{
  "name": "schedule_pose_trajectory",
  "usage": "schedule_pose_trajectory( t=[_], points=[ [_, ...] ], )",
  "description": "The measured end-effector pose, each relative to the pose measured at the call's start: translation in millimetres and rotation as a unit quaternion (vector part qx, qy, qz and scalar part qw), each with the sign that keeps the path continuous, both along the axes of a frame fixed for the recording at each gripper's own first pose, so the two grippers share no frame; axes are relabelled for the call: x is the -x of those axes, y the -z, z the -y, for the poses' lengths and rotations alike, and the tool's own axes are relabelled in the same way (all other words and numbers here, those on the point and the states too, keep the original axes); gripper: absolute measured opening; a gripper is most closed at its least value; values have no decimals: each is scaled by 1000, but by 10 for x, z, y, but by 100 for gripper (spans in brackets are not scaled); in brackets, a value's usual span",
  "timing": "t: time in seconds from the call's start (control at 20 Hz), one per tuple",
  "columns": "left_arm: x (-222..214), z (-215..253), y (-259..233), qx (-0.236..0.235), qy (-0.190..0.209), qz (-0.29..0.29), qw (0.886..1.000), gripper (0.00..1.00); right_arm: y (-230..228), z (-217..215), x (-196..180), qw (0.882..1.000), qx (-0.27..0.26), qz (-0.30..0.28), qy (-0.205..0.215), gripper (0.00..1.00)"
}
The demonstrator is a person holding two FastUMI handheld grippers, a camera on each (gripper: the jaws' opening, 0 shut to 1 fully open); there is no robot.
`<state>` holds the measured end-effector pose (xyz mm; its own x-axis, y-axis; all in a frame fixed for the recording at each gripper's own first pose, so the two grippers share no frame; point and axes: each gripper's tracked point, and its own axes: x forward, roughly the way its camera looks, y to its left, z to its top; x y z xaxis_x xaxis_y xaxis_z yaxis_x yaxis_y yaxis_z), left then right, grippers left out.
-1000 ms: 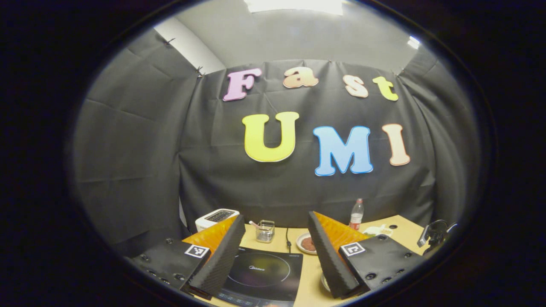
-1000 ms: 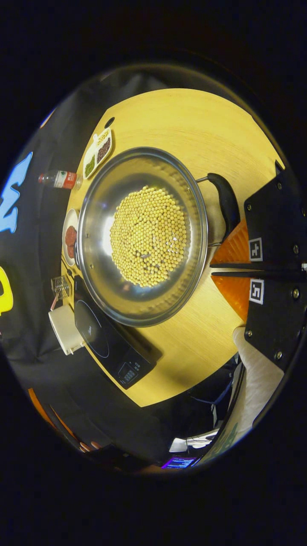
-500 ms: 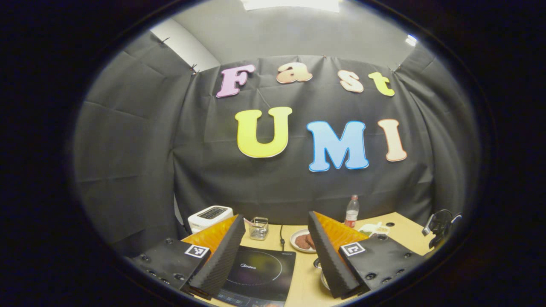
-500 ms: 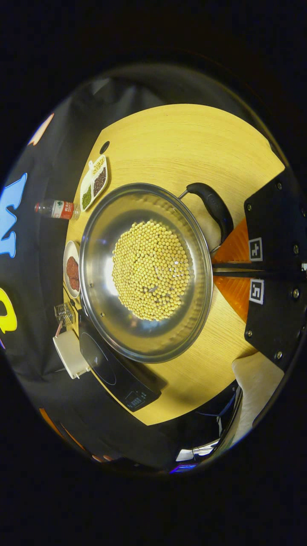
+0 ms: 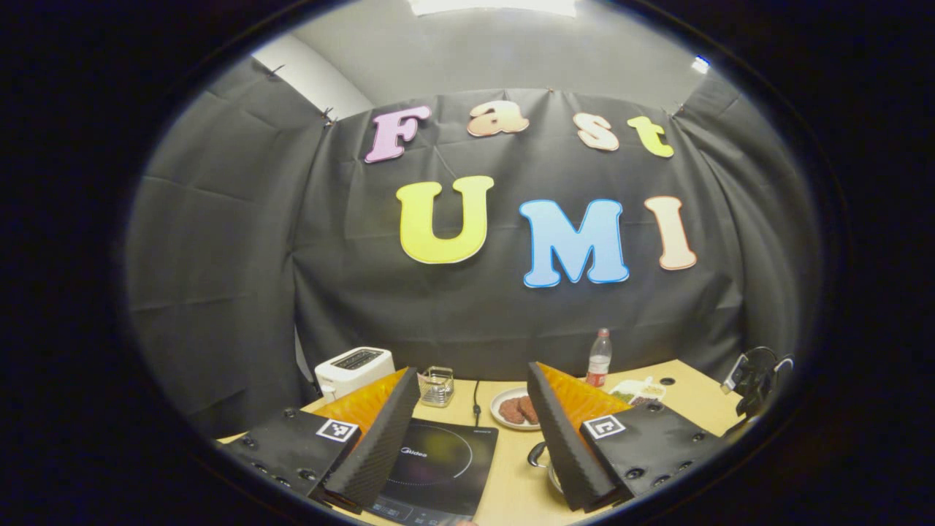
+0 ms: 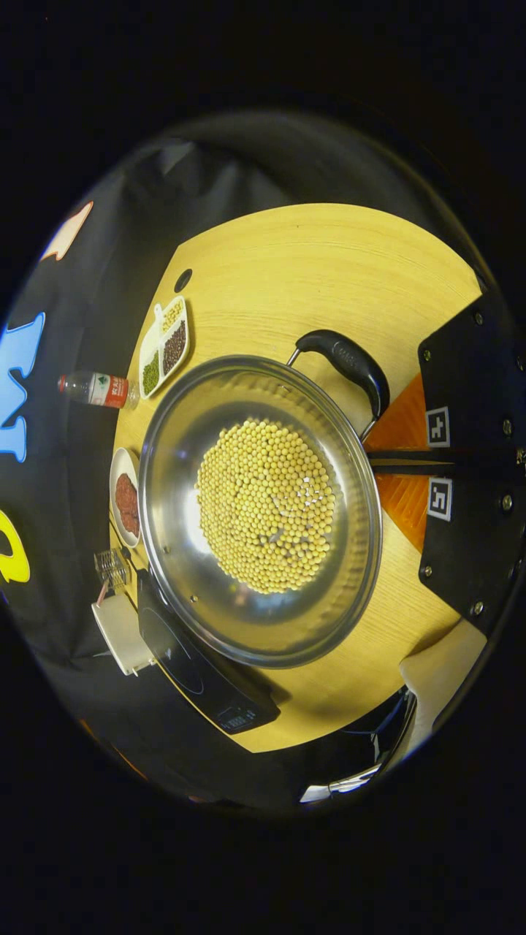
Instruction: First push the handle of the pot to place it horizontally, then grasp the pot with both hands and set it on the induction cooktop.
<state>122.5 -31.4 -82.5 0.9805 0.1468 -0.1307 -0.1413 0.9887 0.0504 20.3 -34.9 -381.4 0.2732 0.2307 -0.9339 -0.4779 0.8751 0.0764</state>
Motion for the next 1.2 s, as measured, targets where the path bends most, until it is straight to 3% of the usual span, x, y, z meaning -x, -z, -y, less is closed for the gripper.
schedule_pose_trajectory(
  t=[0.3, 0.35, 0.4, 0.45, 0.5, 0.65, 0.7, 0.85, 0.9, 0.95, 1.0, 1.05, 1.15, 1.2],
  points=[
    [7, 61, 106, -1, -8, -9, 1000, 99, 51, 137, -181, 999, 20, 26, 14, 1],
    [5, 74, 113, -2, -8, -9, 1000, 93, 60, 156, -224, 999, 26, 35, 18, 1],
    [1, 94, 127, -3, -6, -9, 1000, 94, 60, 184, -275, 998, 32, 45, 25, 1],
    [-3, 107, 152, -6, -4, -12, 1000, 93, 63, 216, -313, 997, 37, 53, 36, 1],
    [9, 130, 188, -9, -2, -15, 1000, 99, 61, 248, -372, 996, 40, 60, 49, 1],
    [1, 195, 298, -14, 9, -25, 1000, 93, -6, 350, -473, 992, 39, 84, 88, 1],
    [0, 222, 335, -12, 14, -28, 999, 96, -62, 382, -499, 990, 36, 94, 100, 1],
    [-22, 308, 464, -5, 29, -38, 999, 99, -307, 416, -626, 980, 5, 142, 139, 1],
    [-53, 328, 510, -3, 35, -42, 998, 96, -422, 402, -676, 976, -12, 158, 151, 1],
    [-80, 346, 554, -2, 40, -46, 998, 94, -494, 410, -721, 971, -24, 173, 164, 19],
    [-110, 370, 590, 0, 46, -49, 998, 93, -585, 404, -785, 966, -35, 187, 173, 30],
    [-135, 387, 631, 1, 50, -53, 997, 96, -643, 402, -815, 962, -42, 199, 181, 67],
    [-206, 434, 761, 8, 60, -65, 996, 96, -706, 428, -877, 956, -42, 216, 196, 100],
    [-245, 463, 832, 13, 67, -73, 995, 93, -723, 430, -888, 954, -41, 219, 201, 100]
  ],
)
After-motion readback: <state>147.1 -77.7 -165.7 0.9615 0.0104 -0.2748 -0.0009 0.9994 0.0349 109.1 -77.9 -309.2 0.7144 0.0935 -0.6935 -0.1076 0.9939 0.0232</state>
